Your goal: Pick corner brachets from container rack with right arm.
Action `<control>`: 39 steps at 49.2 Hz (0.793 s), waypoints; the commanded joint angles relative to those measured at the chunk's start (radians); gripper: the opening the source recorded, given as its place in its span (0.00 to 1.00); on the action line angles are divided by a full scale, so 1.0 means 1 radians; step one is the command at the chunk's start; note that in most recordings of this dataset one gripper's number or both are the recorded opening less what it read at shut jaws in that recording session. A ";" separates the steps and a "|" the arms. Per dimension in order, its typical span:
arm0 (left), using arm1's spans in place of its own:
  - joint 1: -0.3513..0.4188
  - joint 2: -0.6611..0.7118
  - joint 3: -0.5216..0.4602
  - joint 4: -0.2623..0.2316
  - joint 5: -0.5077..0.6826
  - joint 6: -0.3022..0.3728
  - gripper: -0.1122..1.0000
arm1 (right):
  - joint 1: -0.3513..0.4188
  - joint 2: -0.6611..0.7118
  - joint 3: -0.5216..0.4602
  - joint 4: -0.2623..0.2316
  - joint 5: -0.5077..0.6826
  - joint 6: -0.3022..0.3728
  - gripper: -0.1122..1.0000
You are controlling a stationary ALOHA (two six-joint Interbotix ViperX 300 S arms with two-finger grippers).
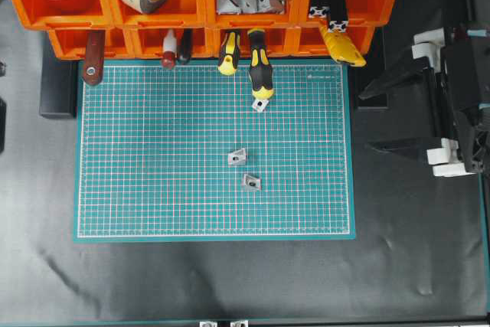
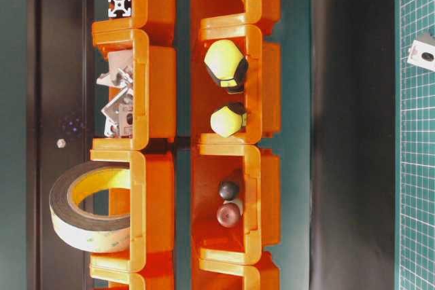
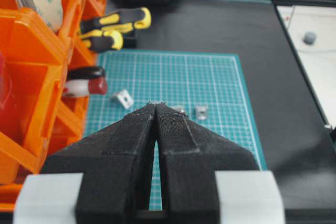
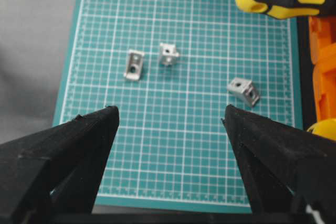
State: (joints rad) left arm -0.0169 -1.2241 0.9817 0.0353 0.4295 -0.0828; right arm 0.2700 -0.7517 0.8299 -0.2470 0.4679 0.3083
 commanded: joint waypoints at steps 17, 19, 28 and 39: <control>0.008 -0.002 -0.012 0.002 0.005 -0.014 0.10 | -0.002 -0.003 0.009 0.002 -0.002 0.011 0.80; 0.008 -0.003 -0.011 0.003 0.011 -0.014 0.10 | -0.002 -0.003 0.018 0.002 0.000 0.011 0.80; 0.008 -0.005 -0.002 0.002 0.014 -0.012 0.10 | 0.002 -0.005 0.035 0.003 -0.026 0.011 0.80; 0.008 -0.005 -0.002 0.003 0.009 -0.009 0.10 | 0.002 -0.017 0.037 0.003 -0.032 0.011 0.80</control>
State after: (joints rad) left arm -0.0123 -1.2364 0.9910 0.0337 0.4479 -0.0936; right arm 0.2700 -0.7639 0.8805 -0.2439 0.4510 0.3206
